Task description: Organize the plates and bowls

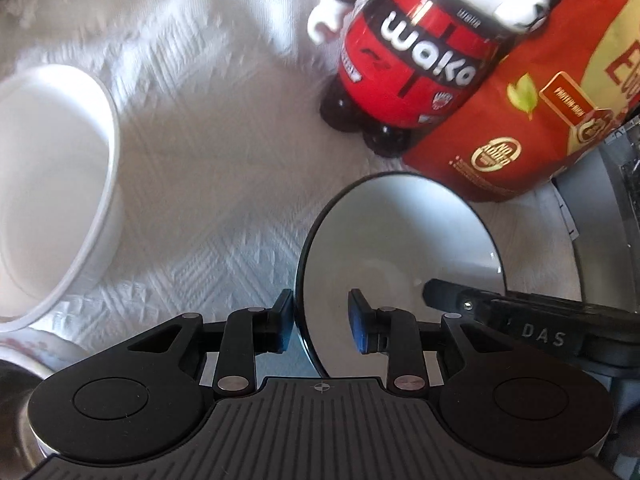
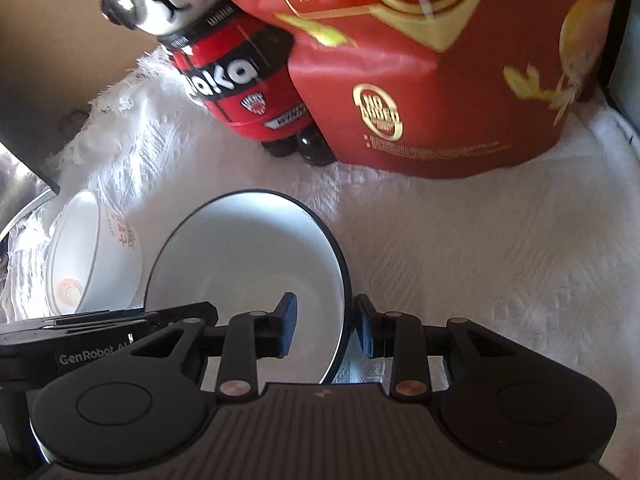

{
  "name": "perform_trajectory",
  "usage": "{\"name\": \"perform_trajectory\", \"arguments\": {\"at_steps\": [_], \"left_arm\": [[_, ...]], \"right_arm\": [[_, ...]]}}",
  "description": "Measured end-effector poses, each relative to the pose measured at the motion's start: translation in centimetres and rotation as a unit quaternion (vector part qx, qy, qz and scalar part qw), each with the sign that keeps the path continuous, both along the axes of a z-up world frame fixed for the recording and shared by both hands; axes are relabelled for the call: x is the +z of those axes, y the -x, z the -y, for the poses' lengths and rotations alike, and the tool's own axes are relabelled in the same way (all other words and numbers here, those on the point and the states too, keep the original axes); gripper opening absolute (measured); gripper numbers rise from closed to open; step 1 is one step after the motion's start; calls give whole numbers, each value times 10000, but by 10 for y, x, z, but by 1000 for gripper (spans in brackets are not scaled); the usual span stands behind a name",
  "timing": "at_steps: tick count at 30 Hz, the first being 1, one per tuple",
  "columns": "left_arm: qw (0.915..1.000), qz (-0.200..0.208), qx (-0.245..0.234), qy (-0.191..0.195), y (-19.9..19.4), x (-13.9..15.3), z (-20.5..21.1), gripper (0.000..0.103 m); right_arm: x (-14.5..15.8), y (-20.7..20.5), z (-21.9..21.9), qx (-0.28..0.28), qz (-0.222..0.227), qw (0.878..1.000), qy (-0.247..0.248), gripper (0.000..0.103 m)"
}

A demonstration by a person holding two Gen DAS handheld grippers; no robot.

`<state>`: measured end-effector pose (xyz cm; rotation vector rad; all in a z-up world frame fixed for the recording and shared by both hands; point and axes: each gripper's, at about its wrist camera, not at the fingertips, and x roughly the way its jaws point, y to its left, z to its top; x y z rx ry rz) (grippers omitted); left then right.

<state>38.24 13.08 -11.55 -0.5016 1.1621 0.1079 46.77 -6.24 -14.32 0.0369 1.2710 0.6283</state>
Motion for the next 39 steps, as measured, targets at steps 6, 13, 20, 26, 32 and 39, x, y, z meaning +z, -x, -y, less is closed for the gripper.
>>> {"name": "perform_trajectory", "arguments": {"at_steps": [6,13,20,26,32,39], "left_arm": [[9999,-80,-20,105,-6,-12,0,29],[9996,-193,-54,189,-13,-25,0,25],[9987,-184,-49,468,-12,-28,-9,25],[9978,-296,35,586,-16,-27,-11,27],[9990,-126,-123,411,-10,-8,-8,27],[9975,456,-480,229,21,52,6,27]], "right_arm": [[-16,-1,-10,105,-198,9997,77,32],[-22,-3,-11,180,-320,9993,42,32],[-22,-4,-12,199,-312,9993,-32,33],[-21,-1,-16,107,-283,9995,-23,40],[-6,7,-18,77,-107,9999,-70,40],[50,35,-3,-107,484,9984,-257,40]]}}
